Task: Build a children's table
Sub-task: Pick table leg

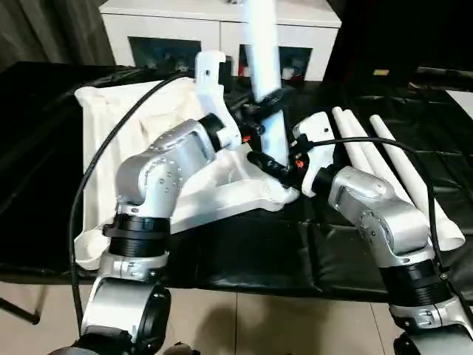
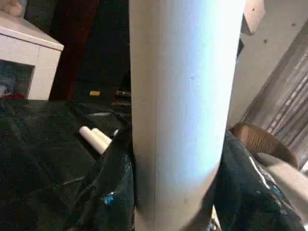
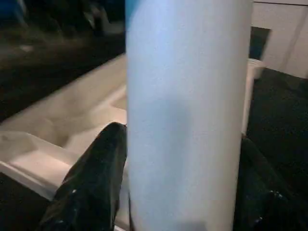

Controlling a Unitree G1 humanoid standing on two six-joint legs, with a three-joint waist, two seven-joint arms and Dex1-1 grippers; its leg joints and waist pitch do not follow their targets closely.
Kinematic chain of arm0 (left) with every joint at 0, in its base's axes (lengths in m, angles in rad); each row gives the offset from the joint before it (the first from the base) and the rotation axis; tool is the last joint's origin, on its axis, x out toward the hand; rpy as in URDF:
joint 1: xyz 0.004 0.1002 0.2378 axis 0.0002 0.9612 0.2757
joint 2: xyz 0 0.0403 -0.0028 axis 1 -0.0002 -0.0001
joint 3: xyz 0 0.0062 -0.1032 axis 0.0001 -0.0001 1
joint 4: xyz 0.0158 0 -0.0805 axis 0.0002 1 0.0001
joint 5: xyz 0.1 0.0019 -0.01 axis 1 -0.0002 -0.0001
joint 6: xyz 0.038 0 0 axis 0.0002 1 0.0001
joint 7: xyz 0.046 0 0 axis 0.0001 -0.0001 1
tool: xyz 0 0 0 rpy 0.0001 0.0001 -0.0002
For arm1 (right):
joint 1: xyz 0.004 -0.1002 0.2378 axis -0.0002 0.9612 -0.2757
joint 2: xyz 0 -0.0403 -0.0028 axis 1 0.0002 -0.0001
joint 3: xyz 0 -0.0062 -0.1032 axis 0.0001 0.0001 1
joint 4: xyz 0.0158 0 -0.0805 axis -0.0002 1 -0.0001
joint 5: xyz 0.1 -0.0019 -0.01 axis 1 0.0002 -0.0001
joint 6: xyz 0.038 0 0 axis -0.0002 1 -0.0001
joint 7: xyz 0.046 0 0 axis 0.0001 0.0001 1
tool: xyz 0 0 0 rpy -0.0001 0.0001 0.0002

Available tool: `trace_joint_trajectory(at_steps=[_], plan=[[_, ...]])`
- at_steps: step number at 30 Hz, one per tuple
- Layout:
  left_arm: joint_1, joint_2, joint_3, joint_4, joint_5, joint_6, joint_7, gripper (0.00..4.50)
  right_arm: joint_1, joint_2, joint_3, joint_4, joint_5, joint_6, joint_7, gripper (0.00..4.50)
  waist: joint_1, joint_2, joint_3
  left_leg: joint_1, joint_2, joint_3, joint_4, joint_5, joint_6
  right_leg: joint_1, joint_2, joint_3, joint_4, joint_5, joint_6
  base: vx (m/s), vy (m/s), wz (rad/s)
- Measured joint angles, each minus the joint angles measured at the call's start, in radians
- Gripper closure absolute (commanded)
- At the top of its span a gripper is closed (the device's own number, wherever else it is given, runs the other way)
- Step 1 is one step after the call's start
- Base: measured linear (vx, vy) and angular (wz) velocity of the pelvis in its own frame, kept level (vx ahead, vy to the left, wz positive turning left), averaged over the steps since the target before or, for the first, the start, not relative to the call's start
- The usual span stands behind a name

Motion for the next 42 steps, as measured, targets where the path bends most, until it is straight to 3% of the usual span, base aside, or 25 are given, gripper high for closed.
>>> trace_joint_trajectory(at_steps=[8,18,23,31,42], plan=[[-0.006,0.097,-0.025,-0.001,-0.040,0.085,-0.152,2.70,-0.008,-0.172,-0.106,-0.031,0.197,0.155,0.246,0.75,0.007,0.000,0.000,0.000,0.000,0.000,0.000,0.001,0.001,0.000,0.000,0.000,0.000,0.000,0.000,0.000,0.000,0.00],[-0.064,0.113,-0.056,-0.001,-0.100,0.130,-0.270,2.70,-0.003,-0.283,-0.107,-0.042,0.278,0.254,0.408,0.00,0.008,0.000,0.000,0.000,0.000,0.000,0.000,0.002,0.002,0.000,0.000,-0.001,0.001,0.001,-0.001,0.000,0.000,0.00],[-0.078,0.101,-0.037,-0.008,-0.156,0.158,-0.299,2.70,0.014,-0.298,-0.067,-0.070,0.285,0.279,0.440,0.00,0.011,0.000,0.000,0.000,0.000,0.000,0.000,0.002,0.002,0.000,0.000,-0.001,0.001,0.001,-0.001,0.000,0.000,0.00],[-0.078,0.097,-0.038,-0.027,-0.190,0.182,-0.320,2.70,0.015,-0.294,-0.047,-0.082,0.287,0.290,0.444,0.00,0.016,0.000,0.000,0.000,0.000,0.000,0.000,0.003,0.002,0.000,0.000,-0.001,0.001,0.001,-0.001,0.000,0.000,0.00],[-0.078,0.097,-0.038,-0.027,-0.196,0.187,-0.320,2.70,0.019,-0.294,-0.047,-0.092,0.312,0.313,0.453,0.90,0.023,-0.001,0.000,0.000,0.000,0.000,0.000,0.003,0.002,0.000,0.000,-0.001,0.001,0.001,-0.001,0.000,0.000,0.00]])
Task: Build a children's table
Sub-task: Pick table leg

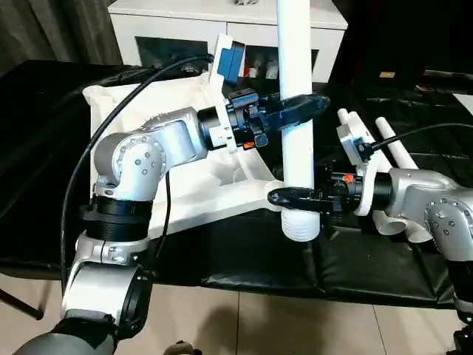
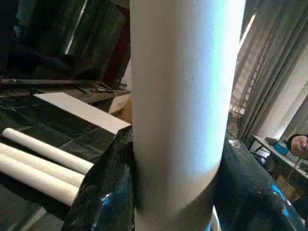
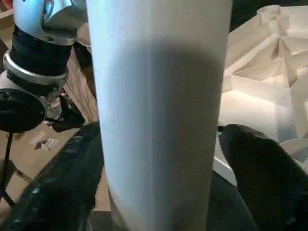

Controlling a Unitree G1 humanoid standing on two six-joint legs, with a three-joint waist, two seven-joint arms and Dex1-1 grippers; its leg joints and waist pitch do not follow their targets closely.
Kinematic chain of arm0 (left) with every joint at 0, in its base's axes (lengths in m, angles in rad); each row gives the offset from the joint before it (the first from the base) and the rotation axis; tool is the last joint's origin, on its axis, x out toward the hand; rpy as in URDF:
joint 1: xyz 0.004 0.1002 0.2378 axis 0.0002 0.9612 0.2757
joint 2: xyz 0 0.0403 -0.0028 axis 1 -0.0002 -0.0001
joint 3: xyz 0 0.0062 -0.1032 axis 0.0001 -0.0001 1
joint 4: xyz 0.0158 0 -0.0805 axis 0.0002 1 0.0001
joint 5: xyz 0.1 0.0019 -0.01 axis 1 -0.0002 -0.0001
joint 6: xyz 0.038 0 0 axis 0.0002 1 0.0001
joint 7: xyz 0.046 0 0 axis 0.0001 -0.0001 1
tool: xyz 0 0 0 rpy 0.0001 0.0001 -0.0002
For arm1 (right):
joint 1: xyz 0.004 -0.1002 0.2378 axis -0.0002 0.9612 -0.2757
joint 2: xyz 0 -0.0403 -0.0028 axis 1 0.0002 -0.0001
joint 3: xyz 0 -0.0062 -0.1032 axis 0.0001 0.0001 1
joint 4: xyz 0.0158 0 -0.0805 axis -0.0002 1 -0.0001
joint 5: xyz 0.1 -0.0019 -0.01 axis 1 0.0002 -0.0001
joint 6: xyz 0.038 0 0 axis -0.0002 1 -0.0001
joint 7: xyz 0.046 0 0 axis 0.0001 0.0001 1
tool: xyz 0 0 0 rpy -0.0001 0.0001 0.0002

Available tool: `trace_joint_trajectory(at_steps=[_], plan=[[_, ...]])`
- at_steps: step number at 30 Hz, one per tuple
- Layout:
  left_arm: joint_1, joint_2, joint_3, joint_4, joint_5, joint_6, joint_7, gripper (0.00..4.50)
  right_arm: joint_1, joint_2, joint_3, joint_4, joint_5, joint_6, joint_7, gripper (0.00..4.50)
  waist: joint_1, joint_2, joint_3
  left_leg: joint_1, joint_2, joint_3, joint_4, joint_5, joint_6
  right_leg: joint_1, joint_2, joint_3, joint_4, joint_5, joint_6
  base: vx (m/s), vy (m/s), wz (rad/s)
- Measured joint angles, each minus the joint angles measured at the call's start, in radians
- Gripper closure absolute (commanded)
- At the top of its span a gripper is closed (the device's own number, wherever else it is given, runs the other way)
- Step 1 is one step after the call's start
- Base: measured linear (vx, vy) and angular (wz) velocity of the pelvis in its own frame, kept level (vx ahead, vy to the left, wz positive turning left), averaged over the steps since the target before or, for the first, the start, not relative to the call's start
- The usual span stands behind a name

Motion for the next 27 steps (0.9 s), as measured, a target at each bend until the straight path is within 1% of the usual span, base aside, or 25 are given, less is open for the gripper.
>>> trace_joint_trajectory(at_steps=[4,7,8,10,13,14,17,18,19,20,21,24,27], plan=[[0.001,0.001,0.000,0.000,0.000,0.000,0.000,2.70,0.008,0.002,0.000,-0.015,0.005,0.002,0.000,1.35,0.000,0.000,0.000,0.000,0.000,0.000,0.000,0.000,0.000,0.000,0.000,0.000,0.000,0.000,0.000,0.000,0.000,0.00],[0.001,0.001,0.000,0.000,0.000,0.000,0.000,2.70,0.008,0.002,0.001,-0.015,0.005,0.002,-0.002,1.48,0.001,0.000,0.000,0.000,0.000,0.000,0.000,0.000,0.000,0.000,0.000,0.000,0.000,0.000,0.000,0.000,0.000,0.00],[0.001,0.001,0.000,0.000,0.000,0.000,0.000,2.70,0.008,0.003,0.002,-0.015,0.005,0.002,-0.002,1.68,0.001,0.000,0.000,0.000,0.000,0.000,0.000,0.000,0.000,0.000,0.000,0.000,0.000,0.000,0.000,0.000,0.000,0.00],[0.001,0.001,0.000,0.000,0.000,0.000,0.002,2.70,0.008,0.007,0.002,-0.015,0.005,0.003,-0.005,1.73,0.000,0.000,0.000,0.000,0.000,0.000,0.000,0.000,0.000,0.000,0.000,0.000,0.000,0.000,0.000,0.000,0.000,0.00],[0.001,-0.003,0.005,0.002,0.000,0.004,0.028,2.70,0.008,0.018,0.000,-0.014,0.012,0.007,-0.016,2.05,0.000,0.000,0.000,0.000,0.000,0.000,0.000,0.000,0.000,0.000,0.000,0.000,0.000,0.000,0.000,0.000,0.000,0.00],[-0.003,-0.015,0.022,0.014,-0.002,0.017,0.054,2.70,0.008,0.024,-0.005,-0.012,0.017,0.017,-0.022,2.16,0.000,0.000,0.000,0.000,0.000,0.000,0.000,0.000,0.000,0.000,0.000,0.000,0.000,0.000,0.000,0.000,0.000,0.00],[-0.015,-0.027,0.038,0.044,-0.016,0.037,0.090,2.70,0.008,0.026,-0.024,-0.005,0.030,0.044,-0.035,2.25,0.001,-0.001,0.000,0.000,0.000,0.000,0.000,0.000,0.000,0.000,0.000,0.000,0.000,0.000,0.000,0.000,0.000,0.00],[-0.019,-0.030,0.040,0.052,-0.017,0.039,0.097,2.70,0.007,0.027,-0.029,0.000,0.039,0.052,-0.037,2.42,0.002,-0.001,0.000,0.000,0.000,0.000,0.000,0.000,0.000,0.000,0.000,0.000,0.000,0.000,0.000,0.000,0.000,0.00],[-0.025,-0.033,0.041,0.063,-0.018,0.041,0.105,2.70,0.007,0.029,-0.035,0.007,0.050,0.064,-0.039,2.42,0.002,-0.001,0.000,0.000,0.000,0.000,0.000,0.000,0.000,0.000,0.000,0.000,0.000,0.000,0.000,0.000,0.000,0.00],[-0.031,-0.039,0.044,0.075,-0.019,0.043,0.114,2.70,0.006,0.033,-0.042,0.012,0.061,0.078,-0.042,2.57,0.002,-0.001,0.000,0.000,0.000,0.000,0.000,0.000,0.000,0.000,0.000,0.000,0.000,0.000,0.000,0.000,0.000,0.00],[-0.033,-0.044,0.049,0.082,-0.019,0.044,0.119,2.70,0.005,0.035,-0.048,0.015,0.067,0.090,-0.044,2.57,0.002,-0.001,0.000,0.000,0.000,0.000,0.000,0.000,0.000,0.000,0.000,0.000,0.000,0.000,0.000,0.000,0.000,0.00],[-0.052,-0.061,0.085,0.129,-0.034,0.044,0.159,2.70,-0.021,0.079,-0.087,0.054,0.135,0.165,-0.087,2.60,0.000,-0.001,0.000,0.000,0.000,0.000,0.000,0.000,0.000,0.000,0.000,0.000,0.000,0.000,0.000,0.000,0.000,0.00],[-0.066,-0.067,0.108,0.162,-0.036,0.039,0.186,2.70,-0.045,0.106,-0.115,0.086,0.173,0.214,-0.127,2.63,0.000,-0.001,0.000,0.000,0.000,0.000,0.000,0.001,0.000,0.000,0.000,-0.001,0.000,0.000,0.000,0.000,0.000,0.00]])
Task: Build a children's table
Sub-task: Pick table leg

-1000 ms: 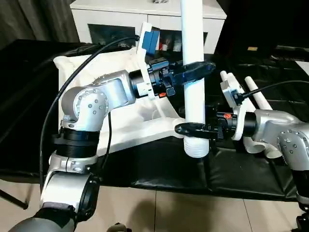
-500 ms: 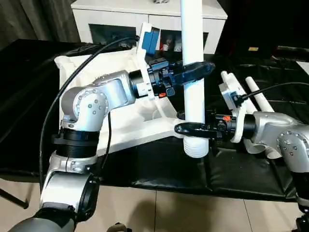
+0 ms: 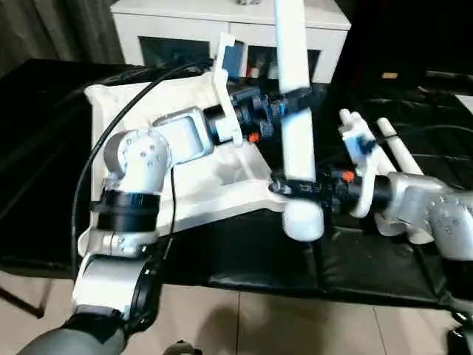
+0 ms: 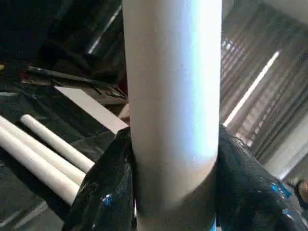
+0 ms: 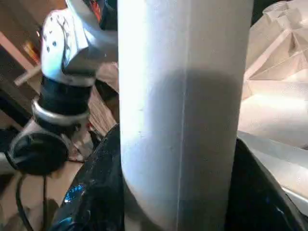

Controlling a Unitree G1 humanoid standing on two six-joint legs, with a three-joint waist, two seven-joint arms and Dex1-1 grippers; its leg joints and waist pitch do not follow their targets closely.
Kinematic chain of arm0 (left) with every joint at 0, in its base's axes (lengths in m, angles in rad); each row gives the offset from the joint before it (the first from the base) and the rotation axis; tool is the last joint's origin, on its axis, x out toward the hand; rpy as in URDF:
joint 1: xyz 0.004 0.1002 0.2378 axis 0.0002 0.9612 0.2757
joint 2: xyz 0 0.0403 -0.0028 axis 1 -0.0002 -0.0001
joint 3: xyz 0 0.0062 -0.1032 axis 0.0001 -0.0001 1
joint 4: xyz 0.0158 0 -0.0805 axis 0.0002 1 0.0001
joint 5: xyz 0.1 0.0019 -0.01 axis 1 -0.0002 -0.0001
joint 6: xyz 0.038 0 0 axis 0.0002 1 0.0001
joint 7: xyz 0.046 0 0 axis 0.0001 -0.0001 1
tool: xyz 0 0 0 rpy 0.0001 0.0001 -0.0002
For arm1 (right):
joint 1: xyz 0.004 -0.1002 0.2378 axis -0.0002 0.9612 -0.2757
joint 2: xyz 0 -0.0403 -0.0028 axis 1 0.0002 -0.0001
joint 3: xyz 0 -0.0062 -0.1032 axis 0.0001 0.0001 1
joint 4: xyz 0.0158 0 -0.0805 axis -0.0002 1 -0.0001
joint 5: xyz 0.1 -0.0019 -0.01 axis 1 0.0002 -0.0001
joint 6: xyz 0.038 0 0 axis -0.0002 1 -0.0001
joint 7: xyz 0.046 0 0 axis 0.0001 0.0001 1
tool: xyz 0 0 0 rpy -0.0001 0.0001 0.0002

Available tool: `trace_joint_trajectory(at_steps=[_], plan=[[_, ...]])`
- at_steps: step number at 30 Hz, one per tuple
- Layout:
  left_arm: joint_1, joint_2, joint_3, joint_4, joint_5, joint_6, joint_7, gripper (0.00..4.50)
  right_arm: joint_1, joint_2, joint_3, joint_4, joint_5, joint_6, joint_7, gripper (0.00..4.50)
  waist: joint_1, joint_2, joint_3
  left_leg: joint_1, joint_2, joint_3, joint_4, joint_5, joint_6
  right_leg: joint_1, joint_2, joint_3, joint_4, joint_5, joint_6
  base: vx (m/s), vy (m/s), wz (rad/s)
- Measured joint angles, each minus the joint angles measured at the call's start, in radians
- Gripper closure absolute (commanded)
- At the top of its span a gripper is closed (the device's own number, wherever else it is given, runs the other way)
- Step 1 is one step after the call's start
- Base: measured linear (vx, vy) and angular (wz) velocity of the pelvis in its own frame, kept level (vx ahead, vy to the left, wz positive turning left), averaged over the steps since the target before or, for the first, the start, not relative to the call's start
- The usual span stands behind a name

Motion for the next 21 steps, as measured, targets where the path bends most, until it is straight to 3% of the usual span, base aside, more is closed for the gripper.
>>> trace_joint_trajectory(at_steps=[16,18,21], plan=[[-0.006,-0.001,0.019,0.058,-0.001,-0.028,0.021,2.70,-0.027,0.043,-0.029,0.037,0.043,0.065,-0.089,2.63,0.005,-0.001,0.000,-0.001,0.000,0.000,0.000,0.000,0.000,0.000,0.000,-0.001,-0.001,0.000,0.000,0.000,0.000,0.00],[-0.008,-0.001,0.015,0.057,-0.001,-0.039,0.021,2.70,-0.027,0.043,-0.026,0.033,0.034,0.045,-0.089,2.07,0.005,-0.001,0.000,-0.001,0.000,0.000,0.000,0.000,0.000,0.000,0.000,-0.001,-0.001,0.000,0.000,0.000,0.000,0.00],[-0.005,0.011,-0.012,0.042,0.025,-0.077,0.018,2.70,-0.027,0.032,-0.036,0.037,-0.007,-0.008,-0.112,1.83,0.005,-0.001,0.000,-0.002,0.000,0.000,0.000,0.000,-0.001,0.000,-0.001,-0.001,-0.001,0.000,0.000,0.000,0.000,0.00]])
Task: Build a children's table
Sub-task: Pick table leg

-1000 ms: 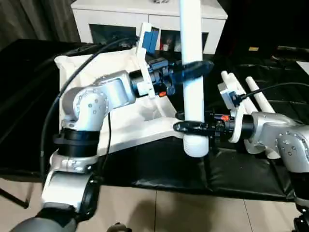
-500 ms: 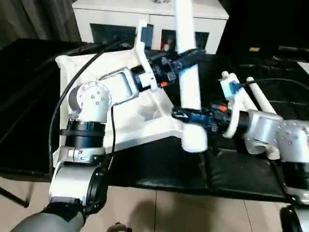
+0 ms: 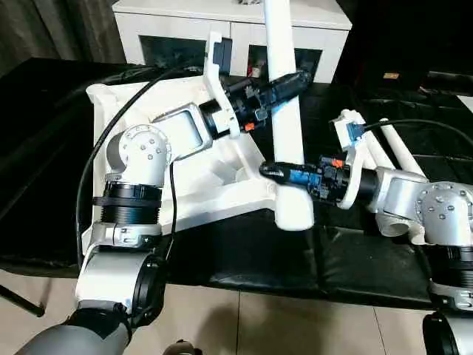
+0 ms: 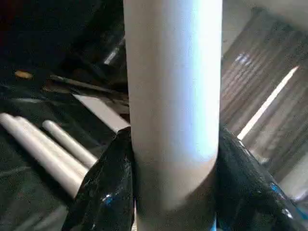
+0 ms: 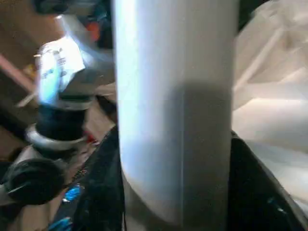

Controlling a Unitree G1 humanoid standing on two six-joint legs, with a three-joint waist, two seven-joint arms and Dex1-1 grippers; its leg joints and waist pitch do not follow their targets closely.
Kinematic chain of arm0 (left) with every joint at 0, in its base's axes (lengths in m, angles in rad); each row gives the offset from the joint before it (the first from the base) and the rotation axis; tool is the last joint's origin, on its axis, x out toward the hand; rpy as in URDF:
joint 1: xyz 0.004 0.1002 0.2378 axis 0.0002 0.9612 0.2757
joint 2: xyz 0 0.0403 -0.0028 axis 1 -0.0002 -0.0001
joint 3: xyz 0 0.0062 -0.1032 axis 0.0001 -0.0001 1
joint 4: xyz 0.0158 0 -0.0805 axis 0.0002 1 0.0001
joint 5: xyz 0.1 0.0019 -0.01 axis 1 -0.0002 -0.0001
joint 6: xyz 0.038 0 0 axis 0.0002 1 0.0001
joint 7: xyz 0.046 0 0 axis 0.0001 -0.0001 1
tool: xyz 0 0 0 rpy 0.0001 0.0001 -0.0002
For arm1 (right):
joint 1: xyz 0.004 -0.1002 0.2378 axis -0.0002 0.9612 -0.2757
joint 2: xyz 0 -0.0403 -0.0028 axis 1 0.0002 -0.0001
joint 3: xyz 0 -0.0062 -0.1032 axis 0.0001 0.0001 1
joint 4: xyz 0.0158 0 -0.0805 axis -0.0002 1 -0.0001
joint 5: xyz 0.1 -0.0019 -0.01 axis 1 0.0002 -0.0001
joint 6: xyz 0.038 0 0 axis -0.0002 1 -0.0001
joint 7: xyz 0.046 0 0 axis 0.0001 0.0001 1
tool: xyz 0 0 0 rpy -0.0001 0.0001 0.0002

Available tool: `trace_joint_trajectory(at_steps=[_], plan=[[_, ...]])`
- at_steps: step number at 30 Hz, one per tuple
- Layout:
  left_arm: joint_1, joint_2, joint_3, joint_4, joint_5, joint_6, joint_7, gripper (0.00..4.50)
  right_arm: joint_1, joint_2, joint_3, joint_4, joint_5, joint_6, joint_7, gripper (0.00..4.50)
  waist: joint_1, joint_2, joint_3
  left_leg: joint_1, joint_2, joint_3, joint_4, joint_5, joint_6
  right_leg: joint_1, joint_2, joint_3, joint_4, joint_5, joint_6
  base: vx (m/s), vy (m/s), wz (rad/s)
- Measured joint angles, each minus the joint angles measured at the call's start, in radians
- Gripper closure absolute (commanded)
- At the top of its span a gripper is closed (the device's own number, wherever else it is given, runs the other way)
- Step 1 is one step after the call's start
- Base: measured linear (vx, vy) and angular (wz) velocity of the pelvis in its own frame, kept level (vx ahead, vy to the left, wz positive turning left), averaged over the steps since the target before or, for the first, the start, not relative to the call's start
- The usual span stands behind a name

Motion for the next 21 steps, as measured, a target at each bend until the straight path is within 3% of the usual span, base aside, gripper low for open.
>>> trace_joint_trajectory(at_steps=[4,5,11,21], plan=[[0.011,0.021,-0.041,-0.015,0.060,-0.041,-0.017,2.71,0.001,-0.009,0.003,-0.004,-0.036,-0.047,-0.001,1.56,-0.001,0.000,0.000,0.000,0.000,0.000,0.000,0.000,0.000,0.000,0.000,0.000,0.000,0.000,0.000,0.000,0.000,0.00],[0.021,0.032,-0.055,-0.030,0.075,-0.044,-0.026,2.71,0.005,-0.023,0.019,-0.023,-0.051,-0.065,0.001,1.32,-0.001,0.000,0.000,0.000,0.000,0.000,0.000,0.000,0.000,0.000,0.000,0.000,0.000,0.000,0.000,0.000,0.000,0.00],[0.029,0.061,-0.116,-0.061,0.122,-0.066,-0.057,2.71,0.010,-0.081,0.110,-0.079,-0.143,-0.159,0.047,0.93,-0.003,0.000,0.000,0.000,0.000,0.000,0.000,0.000,0.000,0.000,0.000,0.000,0.000,0.000,0.000,0.000,0.000,0.00],[0.035,0.079,-0.150,-0.085,0.151,-0.077,-0.104,2.71,0.010,-0.104,0.156,-0.080,-0.186,-0.205,0.094,0.93,-0.003,0.000,0.000,0.000,0.000,0.000,0.000,0.000,0.000,0.000,0.000,0.000,0.000,0.000,0.000,0.000,0.000,0.00]])
